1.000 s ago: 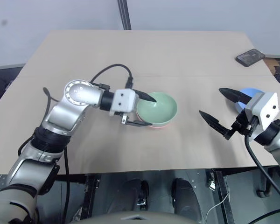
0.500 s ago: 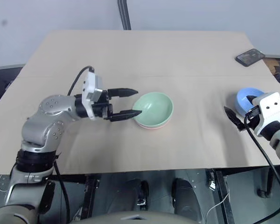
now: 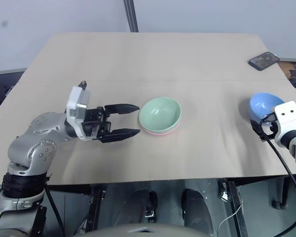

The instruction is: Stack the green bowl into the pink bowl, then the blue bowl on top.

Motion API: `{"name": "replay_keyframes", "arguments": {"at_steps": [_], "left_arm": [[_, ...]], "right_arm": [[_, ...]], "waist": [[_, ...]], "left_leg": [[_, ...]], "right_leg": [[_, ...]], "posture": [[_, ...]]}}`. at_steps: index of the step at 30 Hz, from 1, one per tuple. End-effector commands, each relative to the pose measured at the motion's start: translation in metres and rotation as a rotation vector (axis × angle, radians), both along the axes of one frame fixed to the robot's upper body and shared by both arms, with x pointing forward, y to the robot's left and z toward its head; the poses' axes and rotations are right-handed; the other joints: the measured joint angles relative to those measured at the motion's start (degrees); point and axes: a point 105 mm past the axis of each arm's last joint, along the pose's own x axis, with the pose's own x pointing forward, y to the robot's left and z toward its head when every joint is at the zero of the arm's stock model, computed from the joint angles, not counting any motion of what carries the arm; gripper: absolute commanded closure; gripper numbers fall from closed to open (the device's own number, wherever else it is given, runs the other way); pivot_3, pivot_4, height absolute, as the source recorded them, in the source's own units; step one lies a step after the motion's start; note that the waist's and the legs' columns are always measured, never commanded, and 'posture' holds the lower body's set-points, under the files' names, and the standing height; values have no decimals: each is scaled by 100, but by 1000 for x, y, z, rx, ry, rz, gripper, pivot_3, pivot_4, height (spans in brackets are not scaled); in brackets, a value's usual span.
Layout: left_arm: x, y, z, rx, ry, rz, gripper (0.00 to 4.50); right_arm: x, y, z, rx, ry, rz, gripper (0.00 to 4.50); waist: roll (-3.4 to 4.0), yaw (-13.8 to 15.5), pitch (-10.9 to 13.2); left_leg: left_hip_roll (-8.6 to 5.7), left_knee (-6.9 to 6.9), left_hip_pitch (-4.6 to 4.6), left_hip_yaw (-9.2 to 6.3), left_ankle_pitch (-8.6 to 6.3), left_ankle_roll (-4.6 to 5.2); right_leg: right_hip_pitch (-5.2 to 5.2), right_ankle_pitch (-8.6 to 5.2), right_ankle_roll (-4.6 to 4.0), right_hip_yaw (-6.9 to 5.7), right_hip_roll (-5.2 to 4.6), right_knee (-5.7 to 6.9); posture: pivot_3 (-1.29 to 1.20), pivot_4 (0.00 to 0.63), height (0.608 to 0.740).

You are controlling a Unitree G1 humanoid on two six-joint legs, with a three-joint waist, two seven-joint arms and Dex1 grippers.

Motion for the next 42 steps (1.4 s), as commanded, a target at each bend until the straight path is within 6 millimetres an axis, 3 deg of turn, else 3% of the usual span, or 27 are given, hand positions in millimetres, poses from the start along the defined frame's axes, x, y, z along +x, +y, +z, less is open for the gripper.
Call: {"name": "replay_keyframes", "arguments": {"at_steps": [1, 2, 7, 10, 12, 13, 16, 21, 23, 26, 30, 36, 37, 42], "left_arm": [[-8, 0, 7, 18, -50, -22, 730], [-8, 2, 7, 21, -47, -16, 730], [-9, 7, 2, 34, -42, 20, 661], [-12, 10, -1, 37, -40, 40, 661], [-12, 11, -3, 39, -37, 45, 661], [-11, 12, -4, 40, -38, 61, 661], [-8, 15, -6, 42, -50, 118, 661], [0, 26, -12, 21, -35, 223, 661], [0, 29, -17, 29, -31, 248, 661], [1, 32, -19, 34, -27, 275, 661], [0, 34, -22, 41, -25, 291, 661], [-4, 33, -23, 38, -19, 309, 661], [-5, 34, -23, 39, -16, 314, 661], [-6, 37, -25, 44, -14, 345, 661]], "right_arm": [[11, 2, 2, -6, 2, 23, 0], [14, 1, 1, -18, 5, 25, 0], [27, 2, 3, -52, 9, 53, 2103], [32, 4, 6, -88, 5, 85, 3630], [35, 5, 7, -99, -1, 95, 4347], [37, 9, 10, -120, -13, 126, 4431], [41, 39, 29, -130, -89, 268, 4431], [12, 164, 81, 56, -261, 802, 4431], [-4, 202, 87, 75, -259, 957, 4431], [-21, 236, 85, 95, -204, 1121, 4431], [-29, 268, 65, 37, -130, 1243, 4431], [-12, 278, 44, -91, -72, 1258, 4431], [-13, 279, 44, -90, -68, 1268, 3744], [-23, 278, 57, -43, -89, 1288, 1747]], "waist": [[0, -5, 0], [0, -12, 0], [1, -6, 0], [2, 5, 0], [2, 5, 0], [2, 8, 0], [3, -8, 1], [6, -116, 2], [7, -141, 2], [4, -91, 1], [2, 11, 0], [2, 6, 0], [2, 4, 0], [3, 0, 0]], "left_leg": [[0, 0, 0, 0, 0, 0], [0, 0, 0, 1, 0, 0], [1, 0, -1, 2, 0, 0], [0, 0, -2, 0, 0, 0], [1, 0, -2, 1, 0, 0], [1, 0, -2, 0, 0, 0], [1, 0, -2, 0, 0, 0], [13, -3, 0, 1, 1, -3], [17, -4, 0, 0, 1, -4], [13, -4, -6, -10, 0, -3], [-1, -3, -9, -16, -4, 4], [-4, -3, -8, -16, -3, 3], [-4, -3, -8, -16, -3, 3], [-3, -3, -8, -16, -3, 2]], "right_leg": [[0, 0, 0, 0, 1, 0], [-1, 0, 0, 1, 1, 0], [-1, 0, 0, 3, 2, -1], [-2, 0, 0, 1, 0, -1], [-2, 0, 0, 1, 1, -2], [-2, 0, 0, 0, 1, -3], [-2, 0, 0, 1, 1, -2], [-6, 1, 0, 4, 9, 0], [-7, 1, -1, 3, 9, 0], [-5, 1, -2, -11, 0, -4], [1, -10, -22, -26, -21, -11], [0, -11, -24, -33, -24, -7], [0, -11, -24, -33, -23, -7], [0, -2, -10, -35, -23, -8]], "posture": [[0, 150, 739], [0, 150, 739], [0, 150, 739], [0, 150, 739], [0, 150, 739], [0, 150, 739], [0, 150, 739], [0, 150, 739], [0, 150, 739], [0, 150, 739], [0, 150, 739], [0, 150, 739], [0, 150, 739], [0, 150, 739]]}}
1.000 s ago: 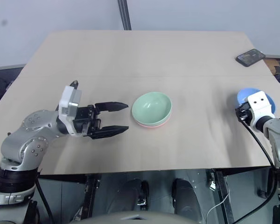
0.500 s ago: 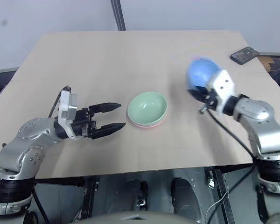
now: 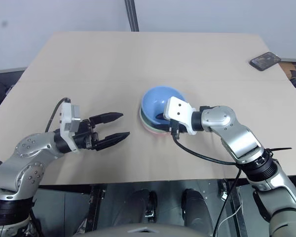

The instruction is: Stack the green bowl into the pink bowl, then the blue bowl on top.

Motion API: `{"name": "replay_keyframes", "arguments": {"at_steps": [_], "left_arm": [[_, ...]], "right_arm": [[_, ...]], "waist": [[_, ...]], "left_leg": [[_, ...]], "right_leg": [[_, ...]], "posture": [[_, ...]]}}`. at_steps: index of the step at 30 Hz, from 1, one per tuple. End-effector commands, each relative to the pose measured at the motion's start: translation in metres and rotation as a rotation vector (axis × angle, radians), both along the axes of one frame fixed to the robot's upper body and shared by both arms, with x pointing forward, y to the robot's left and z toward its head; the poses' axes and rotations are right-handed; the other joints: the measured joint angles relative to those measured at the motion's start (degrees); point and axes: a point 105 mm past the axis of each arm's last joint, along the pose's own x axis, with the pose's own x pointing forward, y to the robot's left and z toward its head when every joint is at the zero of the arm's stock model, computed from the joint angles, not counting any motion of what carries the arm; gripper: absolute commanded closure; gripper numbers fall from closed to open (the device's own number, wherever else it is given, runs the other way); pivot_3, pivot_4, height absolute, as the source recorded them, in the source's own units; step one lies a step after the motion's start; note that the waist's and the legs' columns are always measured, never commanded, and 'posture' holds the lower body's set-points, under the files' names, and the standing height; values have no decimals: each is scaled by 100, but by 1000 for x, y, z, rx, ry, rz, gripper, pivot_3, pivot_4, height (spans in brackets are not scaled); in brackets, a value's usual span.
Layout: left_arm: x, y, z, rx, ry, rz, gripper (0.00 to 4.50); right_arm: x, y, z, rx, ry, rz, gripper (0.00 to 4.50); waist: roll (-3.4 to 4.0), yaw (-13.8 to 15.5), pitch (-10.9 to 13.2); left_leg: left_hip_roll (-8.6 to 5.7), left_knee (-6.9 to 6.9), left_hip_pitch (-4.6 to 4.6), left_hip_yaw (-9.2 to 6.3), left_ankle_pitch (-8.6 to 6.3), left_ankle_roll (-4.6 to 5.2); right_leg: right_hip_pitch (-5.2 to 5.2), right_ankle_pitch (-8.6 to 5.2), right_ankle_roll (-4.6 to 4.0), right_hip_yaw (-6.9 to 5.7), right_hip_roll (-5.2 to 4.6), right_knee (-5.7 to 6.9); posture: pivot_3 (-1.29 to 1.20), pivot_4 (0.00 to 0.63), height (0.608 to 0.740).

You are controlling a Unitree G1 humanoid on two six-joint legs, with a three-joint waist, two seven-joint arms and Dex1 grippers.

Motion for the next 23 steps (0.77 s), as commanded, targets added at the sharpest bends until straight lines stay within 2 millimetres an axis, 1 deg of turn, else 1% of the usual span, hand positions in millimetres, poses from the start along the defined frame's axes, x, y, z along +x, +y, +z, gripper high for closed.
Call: {"name": "replay_keyframes", "arguments": {"at_steps": [1, 2, 3, 4, 7, 9, 11, 14, 17, 19, 20, 23], "left_arm": [[-3, 2, 11, 12, -61, 24, 661], [-3, 2, 11, 10, -62, 30, 661], [-3, 2, 10, 5, -61, 36, 661], [-2, 3, 10, 2, -61, 49, 661], [3, 5, 10, 2, -82, 109, 661], [9, 9, 9, -4, -115, 180, 661], [6, 13, 6, -29, -97, 202, 661], [-2, 22, 0, -22, -80, 217, 661], [-5, 40, 0, -14, -47, 293, 661], [-11, 46, 1, 8, -35, 292, 661], [-15, 49, 1, 21, -32, 286, 661], [-23, 54, 1, 58, -11, 264, 661]], "right_arm": [[-10, 0, 30, 90, -65, 21, 1553], [-10, -2, 39, 143, -75, 4, 1004], [-11, -5, 47, 187, -75, -6, 609], [-13, -9, 54, 227, -69, -17, 110], [-15, -32, 69, 315, -64, -92, 110], [-12, -55, 68, 342, -61, -177, 110], [-8, -84, 54, 285, -39, -275, 110], [-11, -133, 30, 193, -2, -395, 110], [-18, -174, 17, 192, 18, -492, 110], [-26, -191, 13, 198, 40, -512, 110], [-29, -197, 12, 193, 44, -516, 110], [-35, -203, 14, 202, 53, -502, 110]], "waist": [[0, 0, 0], [0, 1, 0], [0, 4, 0], [0, 11, 0], [0, 12, 0], [0, 11, 0], [0, 25, 0], [0, 14, 0], [1, -1, 0], [5, -10, 0], [7, -10, -1], [7, -10, -2]], "left_leg": [[0, 0, 1, 0, 0, 0], [0, 0, 0, 0, 0, 0], [0, 0, 0, 0, 0, 0], [0, 0, 0, -1, 0, 0], [0, 0, -1, -4, -1, 0], [-1, 0, 0, -5, -1, 0], [-1, -2, 0, -6, -1, 0], [-2, -3, -4, -3, -4, 4], [2, -5, -1, 1, -4, 5], [7, -5, 5, 2, -5, 6], [8, -5, 7, 6, -6, 7], [8, -5, 10, 6, -17, 27]], "right_leg": [[0, 0, 0, 0, 0, 0], [0, -1, -2, 0, -1, 0], [0, -1, -2, 0, -1, 0], [1, -1, -2, -1, -1, 0], [3, -1, -2, -3, -5, -2], [5, -1, -3, -5, -6, -3], [6, -1, -3, -6, -8, -4], [5, -7, -14, -5, -11, -11], [4, -8, -15, -1, -8, -13], [6, -10, -15, 0, -2, -9], [5, -10, -14, 5, -3, -7], [6, -11, -14, 6, -3, -6]], "posture": [[0, 150, 739], [0, 150, 739], [0, 150, 739], [0, 150, 739], [0, 150, 739], [0, 150, 739], [0, 150, 739], [0, 150, 739], [0, 150, 739], [0, 150, 739], [0, 150, 739], [0, 150, 739]]}}
